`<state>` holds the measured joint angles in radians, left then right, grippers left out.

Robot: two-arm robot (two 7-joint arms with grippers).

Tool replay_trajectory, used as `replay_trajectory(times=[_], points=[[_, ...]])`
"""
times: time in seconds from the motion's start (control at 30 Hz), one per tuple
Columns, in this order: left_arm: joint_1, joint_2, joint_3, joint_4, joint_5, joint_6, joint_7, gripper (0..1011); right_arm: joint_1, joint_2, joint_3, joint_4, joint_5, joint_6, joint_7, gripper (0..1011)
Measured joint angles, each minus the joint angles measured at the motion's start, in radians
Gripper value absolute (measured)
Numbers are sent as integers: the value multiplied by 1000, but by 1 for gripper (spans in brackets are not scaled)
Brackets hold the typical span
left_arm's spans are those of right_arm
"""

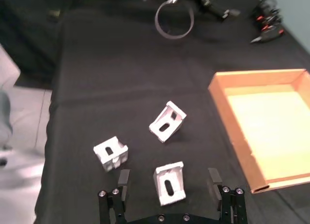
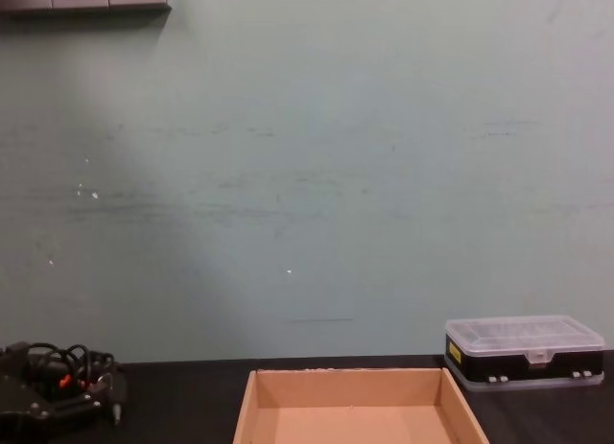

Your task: Use one hand to pick up the angle iron from the table and place it into the box.

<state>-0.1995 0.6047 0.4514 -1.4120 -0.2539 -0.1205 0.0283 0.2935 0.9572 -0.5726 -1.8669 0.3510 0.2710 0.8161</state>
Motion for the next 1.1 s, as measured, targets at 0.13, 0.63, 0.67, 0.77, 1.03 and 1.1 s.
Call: replay_trajectory(times=[0.13,0.63,0.67,0.77,1.03,1.1], points=[[0,0,0,0,0,0,0,1000,45,-8,-44,21,-44,11,38,1004],[0,0,0,0,0,0,0,1000,200,-99,-169,149,-147,18,122,1004],[0,0,0,0,0,0,0,1000,208,-106,-176,157,-150,17,126,1004],[0,0,0,0,0,0,0,1000,242,-136,-202,197,-163,12,143,1004],[0,0,0,0,0,0,0,1000,297,-185,-250,273,-178,-2,172,1004],[0,0,0,0,0,0,0,1000,310,-197,-265,293,-182,-7,182,1004]])
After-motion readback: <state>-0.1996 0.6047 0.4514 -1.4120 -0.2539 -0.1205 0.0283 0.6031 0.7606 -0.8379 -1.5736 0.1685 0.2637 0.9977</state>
